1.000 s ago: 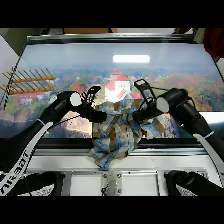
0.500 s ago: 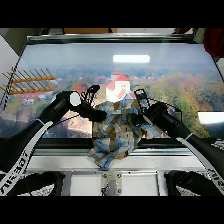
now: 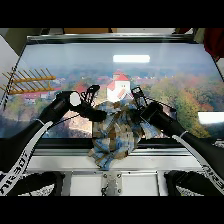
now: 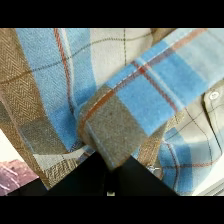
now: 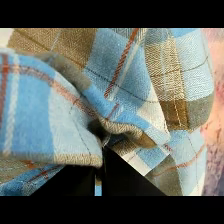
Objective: Fold the clothes and pants, and hang the long-sleeved shirts on hangers.
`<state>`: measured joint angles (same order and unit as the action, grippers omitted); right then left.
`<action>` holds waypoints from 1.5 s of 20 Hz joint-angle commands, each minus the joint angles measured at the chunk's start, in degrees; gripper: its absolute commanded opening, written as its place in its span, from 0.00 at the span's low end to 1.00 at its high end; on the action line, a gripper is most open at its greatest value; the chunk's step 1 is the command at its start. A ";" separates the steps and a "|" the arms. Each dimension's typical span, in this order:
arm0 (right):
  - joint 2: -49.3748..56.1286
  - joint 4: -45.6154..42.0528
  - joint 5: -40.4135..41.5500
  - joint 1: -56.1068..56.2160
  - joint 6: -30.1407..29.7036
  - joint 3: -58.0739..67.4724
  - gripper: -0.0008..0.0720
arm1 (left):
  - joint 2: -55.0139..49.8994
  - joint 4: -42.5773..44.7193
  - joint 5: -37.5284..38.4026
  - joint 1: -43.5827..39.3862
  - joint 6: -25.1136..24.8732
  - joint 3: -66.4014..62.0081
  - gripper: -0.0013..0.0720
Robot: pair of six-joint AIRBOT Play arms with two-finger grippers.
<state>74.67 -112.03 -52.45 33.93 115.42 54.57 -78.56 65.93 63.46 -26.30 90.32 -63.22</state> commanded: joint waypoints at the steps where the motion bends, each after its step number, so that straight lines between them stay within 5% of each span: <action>1: -3.17 -0.50 -2.60 -0.63 -5.95 3.69 0.04 | 2.93 0.04 0.61 1.31 -0.13 -1.46 0.04; 9: -9.90 12.61 -40.41 -8.31 -20.22 37.68 0.04 | 14.38 0.02 6.67 4.39 -0.13 -24.09 0.04; 15: -10.49 15.85 -41.07 -13.42 -18.62 40.87 0.04 | 15.04 0.09 12.39 4.39 -0.11 -28.94 0.04; 21: -10.69 16.74 -50.73 -10.62 -9.14 33.31 0.04 | 13.75 -0.07 11.96 4.42 1.42 -8.52 0.04; 30: -9.55 24.70 -40.30 -7.06 -5.60 26.14 0.04 | 2.43 -2.99 8.00 1.86 -0.57 -6.27 0.04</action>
<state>64.60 -89.49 -95.31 26.44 108.49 81.65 -74.04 63.68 72.75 -24.16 90.54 -68.55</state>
